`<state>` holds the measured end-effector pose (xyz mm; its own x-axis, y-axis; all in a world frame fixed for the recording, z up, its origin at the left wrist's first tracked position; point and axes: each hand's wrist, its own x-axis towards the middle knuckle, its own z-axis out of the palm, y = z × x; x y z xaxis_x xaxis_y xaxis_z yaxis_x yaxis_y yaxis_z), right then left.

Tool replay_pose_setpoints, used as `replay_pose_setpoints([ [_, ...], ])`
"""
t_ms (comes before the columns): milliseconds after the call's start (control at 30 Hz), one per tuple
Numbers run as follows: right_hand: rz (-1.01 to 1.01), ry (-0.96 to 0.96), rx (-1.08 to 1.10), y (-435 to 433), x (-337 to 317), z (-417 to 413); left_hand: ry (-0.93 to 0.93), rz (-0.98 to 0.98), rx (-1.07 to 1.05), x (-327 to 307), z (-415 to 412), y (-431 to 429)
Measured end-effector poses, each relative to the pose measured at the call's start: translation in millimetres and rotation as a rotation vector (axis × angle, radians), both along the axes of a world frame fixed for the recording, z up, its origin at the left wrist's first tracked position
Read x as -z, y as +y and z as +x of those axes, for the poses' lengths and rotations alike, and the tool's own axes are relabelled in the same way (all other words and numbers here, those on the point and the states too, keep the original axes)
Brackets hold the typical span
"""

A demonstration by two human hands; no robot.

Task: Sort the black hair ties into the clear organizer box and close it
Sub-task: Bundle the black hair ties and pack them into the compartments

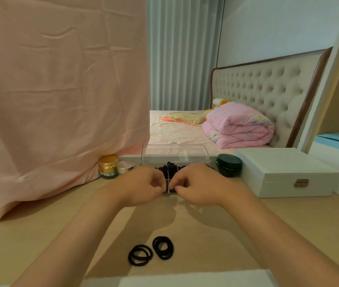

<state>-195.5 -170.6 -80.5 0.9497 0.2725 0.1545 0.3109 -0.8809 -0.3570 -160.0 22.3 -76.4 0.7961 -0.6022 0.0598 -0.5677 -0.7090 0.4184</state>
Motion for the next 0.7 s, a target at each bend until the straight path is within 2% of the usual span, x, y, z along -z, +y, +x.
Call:
replay_pose_setpoints([
  [133,-0.069,0.210,-0.107,20,19,-20,0.196,0.210,0.001,3,-31,19],
  [300,-0.062,0.302,-0.129,31,30,-38,0.296,0.236,-0.020,18,-53,38],
  [700,-0.195,0.197,-0.163,37,39,-38,0.152,0.242,-0.050,33,-55,45],
])
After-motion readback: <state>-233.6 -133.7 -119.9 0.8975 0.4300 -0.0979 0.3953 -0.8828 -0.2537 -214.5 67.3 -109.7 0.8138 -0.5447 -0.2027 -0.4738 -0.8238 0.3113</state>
